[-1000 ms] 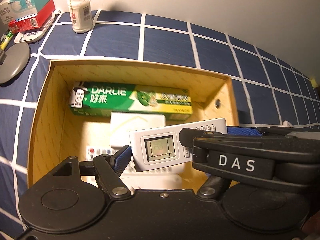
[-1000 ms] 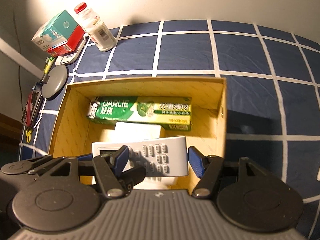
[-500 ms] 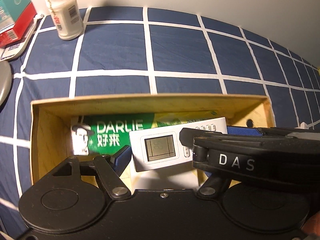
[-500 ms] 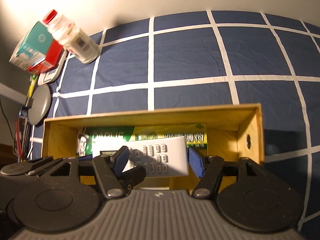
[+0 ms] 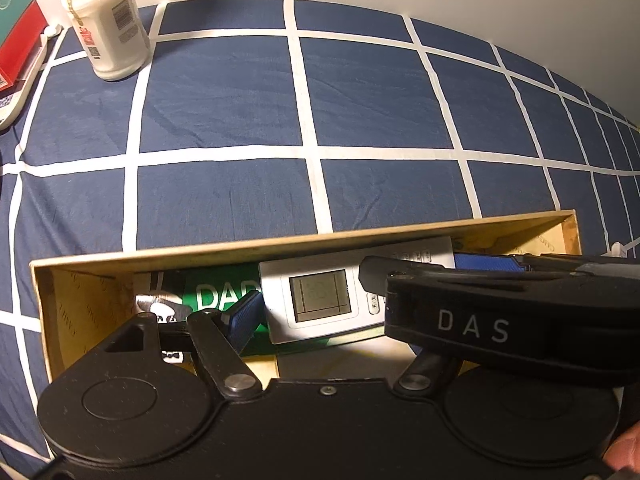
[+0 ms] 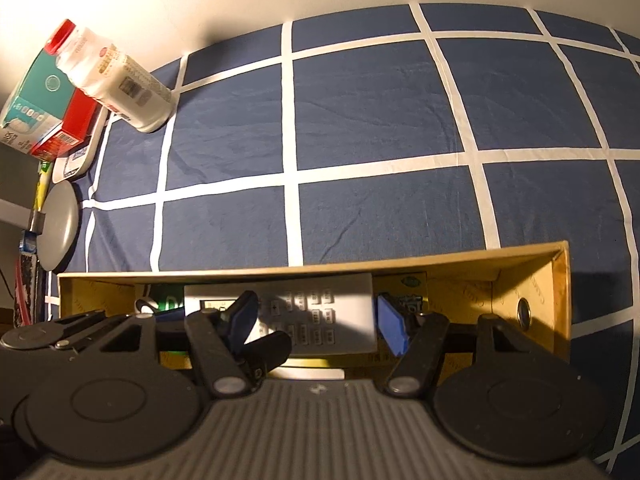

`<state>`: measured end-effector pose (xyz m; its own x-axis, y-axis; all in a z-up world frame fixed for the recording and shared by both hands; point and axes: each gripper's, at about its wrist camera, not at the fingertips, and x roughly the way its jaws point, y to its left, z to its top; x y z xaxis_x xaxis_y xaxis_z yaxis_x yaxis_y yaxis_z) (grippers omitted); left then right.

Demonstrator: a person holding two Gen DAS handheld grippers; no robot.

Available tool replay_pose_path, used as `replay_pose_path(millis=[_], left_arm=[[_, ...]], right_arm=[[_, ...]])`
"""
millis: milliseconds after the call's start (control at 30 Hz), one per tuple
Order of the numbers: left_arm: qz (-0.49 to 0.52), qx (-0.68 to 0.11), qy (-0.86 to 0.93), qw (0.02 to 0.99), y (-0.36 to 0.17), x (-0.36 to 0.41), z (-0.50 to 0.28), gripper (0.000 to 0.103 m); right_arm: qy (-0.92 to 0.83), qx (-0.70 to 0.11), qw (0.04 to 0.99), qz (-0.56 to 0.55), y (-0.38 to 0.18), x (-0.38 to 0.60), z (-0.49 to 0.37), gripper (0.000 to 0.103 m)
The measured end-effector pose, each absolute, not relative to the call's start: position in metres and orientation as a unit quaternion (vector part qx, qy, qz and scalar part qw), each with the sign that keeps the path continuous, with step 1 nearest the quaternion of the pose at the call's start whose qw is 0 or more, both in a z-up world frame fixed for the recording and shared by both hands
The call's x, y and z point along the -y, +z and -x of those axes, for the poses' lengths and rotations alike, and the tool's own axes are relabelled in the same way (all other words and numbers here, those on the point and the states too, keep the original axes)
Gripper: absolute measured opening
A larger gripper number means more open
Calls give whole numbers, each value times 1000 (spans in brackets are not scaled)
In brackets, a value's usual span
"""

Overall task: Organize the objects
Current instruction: 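Lower the handset remote into the box beside the toothpaste box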

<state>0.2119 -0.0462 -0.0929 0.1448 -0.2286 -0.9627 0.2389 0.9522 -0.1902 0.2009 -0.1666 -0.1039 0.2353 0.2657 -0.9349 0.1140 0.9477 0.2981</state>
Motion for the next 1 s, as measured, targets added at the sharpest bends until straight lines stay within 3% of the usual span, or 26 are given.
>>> replay_pose_path(millis=[533,1000], left_arm=[[-6,-631,-152,761,-87,46,-209,74],[15,-608,-113,786,-47,39,-157,81]], right_arm=[[44,-618,772,-140,-104,166,-202,67],[54,-594,794,-120,-64,181,-165,69]])
